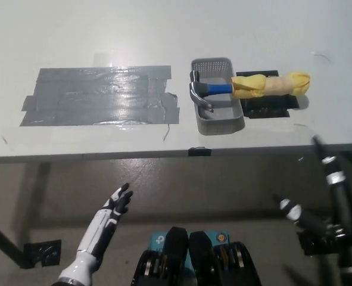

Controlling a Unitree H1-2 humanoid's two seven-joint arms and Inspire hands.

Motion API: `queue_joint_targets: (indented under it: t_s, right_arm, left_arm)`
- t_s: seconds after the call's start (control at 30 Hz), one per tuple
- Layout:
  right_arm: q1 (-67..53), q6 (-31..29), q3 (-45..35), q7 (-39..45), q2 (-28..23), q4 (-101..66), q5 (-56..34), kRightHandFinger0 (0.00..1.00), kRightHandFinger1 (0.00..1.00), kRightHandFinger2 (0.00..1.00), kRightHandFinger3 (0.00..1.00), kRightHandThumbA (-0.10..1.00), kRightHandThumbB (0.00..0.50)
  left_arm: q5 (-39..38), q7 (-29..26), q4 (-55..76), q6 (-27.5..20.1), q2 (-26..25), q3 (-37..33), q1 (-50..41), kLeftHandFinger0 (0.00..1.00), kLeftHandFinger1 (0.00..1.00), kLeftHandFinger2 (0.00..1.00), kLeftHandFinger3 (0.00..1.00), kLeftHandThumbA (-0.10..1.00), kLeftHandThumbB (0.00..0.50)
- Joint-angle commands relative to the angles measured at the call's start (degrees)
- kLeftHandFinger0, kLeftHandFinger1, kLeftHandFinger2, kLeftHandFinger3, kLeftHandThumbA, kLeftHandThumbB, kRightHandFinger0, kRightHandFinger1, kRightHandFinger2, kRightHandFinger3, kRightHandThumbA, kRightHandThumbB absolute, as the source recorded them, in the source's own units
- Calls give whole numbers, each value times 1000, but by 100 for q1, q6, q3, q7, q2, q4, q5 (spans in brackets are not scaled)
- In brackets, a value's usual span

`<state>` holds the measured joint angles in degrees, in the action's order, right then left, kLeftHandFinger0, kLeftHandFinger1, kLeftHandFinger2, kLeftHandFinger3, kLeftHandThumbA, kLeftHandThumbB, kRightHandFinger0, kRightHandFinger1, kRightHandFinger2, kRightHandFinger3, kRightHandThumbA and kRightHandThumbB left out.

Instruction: The robot picks the hammer placed on top of the gray container with right hand and places it on the grey area of the desk

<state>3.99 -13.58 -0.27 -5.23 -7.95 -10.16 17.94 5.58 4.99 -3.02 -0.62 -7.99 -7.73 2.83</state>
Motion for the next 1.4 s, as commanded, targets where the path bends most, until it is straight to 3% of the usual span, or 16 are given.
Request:
queue_joint_targets:
  t_s: [0.0,0.13,0.2,0.33,0.43,0.47,0.5,0.53,0.67,0.87,1.0,1.23,1.37]
  right_arm:
    - [651,743,-247,88,-236,-720,612,1000,1000,1000,1000,937,241]
    - [1300,1569,-278,604,-638,-773,639,1000,1000,1000,1000,906,249]
    - [1746,1995,-205,928,-909,-682,717,1000,1000,1000,1000,881,229]
    - [2512,2063,62,1106,-1263,-21,1012,1000,1000,1000,1000,865,240]
    - [3133,2302,490,1429,-1564,650,1382,1000,1000,1000,1000,938,297]
    - [3181,2327,544,1424,-1592,695,1378,1000,1000,1000,1000,886,284]
    - [3455,2515,824,1663,-1711,959,1639,1000,1000,1000,1000,979,303]
    - [3521,2567,904,1694,-1738,1021,1674,1000,1000,1000,1000,982,303]
    - [4136,2721,1334,1847,-1771,1874,1767,1000,1000,1000,1000,953,344]
    - [4616,2816,1858,2019,-1701,2694,1950,1000,1000,1000,1000,1000,403]
    - [4899,2747,2126,2204,-1621,3193,1918,1000,1000,1000,1000,1000,443]
    - [5135,2822,2351,2327,-1414,3680,1880,1000,1000,1000,1000,1000,470]
    - [5257,2843,2328,2434,-1324,3936,1781,1000,1000,1000,1000,1000,455]
  left_arm:
    - [-49,58,36,-372,19,16,71,1000,1000,1000,1000,1000,158]
    - [-18,53,24,-476,-13,32,52,1000,1000,1000,1000,1000,152]
    - [-43,61,58,-449,-45,68,55,1000,1000,1000,1000,1000,155]
    - [-49,56,131,-391,-73,113,46,1000,1000,1000,1000,1000,148]
    - [-57,53,98,-427,-79,132,49,1000,1000,1000,1000,1000,148]
    - [-61,52,94,-431,-78,141,56,1000,1000,1000,1000,1000,147]
    - [-90,59,116,-406,-67,157,42,1000,1000,1000,1000,1000,148]
    - [-91,58,126,-403,-65,163,35,1000,1000,1000,1000,1000,148]
    - [-38,54,160,-388,-88,179,42,1000,1000,1000,1000,1000,132]
    - [-47,97,157,-405,-115,172,-3,1000,1000,1000,1000,1000,130]
    - [-47,101,188,-308,-110,175,41,1000,1000,1000,1000,1000,148]
    - [-14,128,205,-277,-135,143,31,1000,1000,1000,1000,1000,137]
    - [-4,156,227,-303,-157,154,31,1000,1000,1000,1000,1000,137]
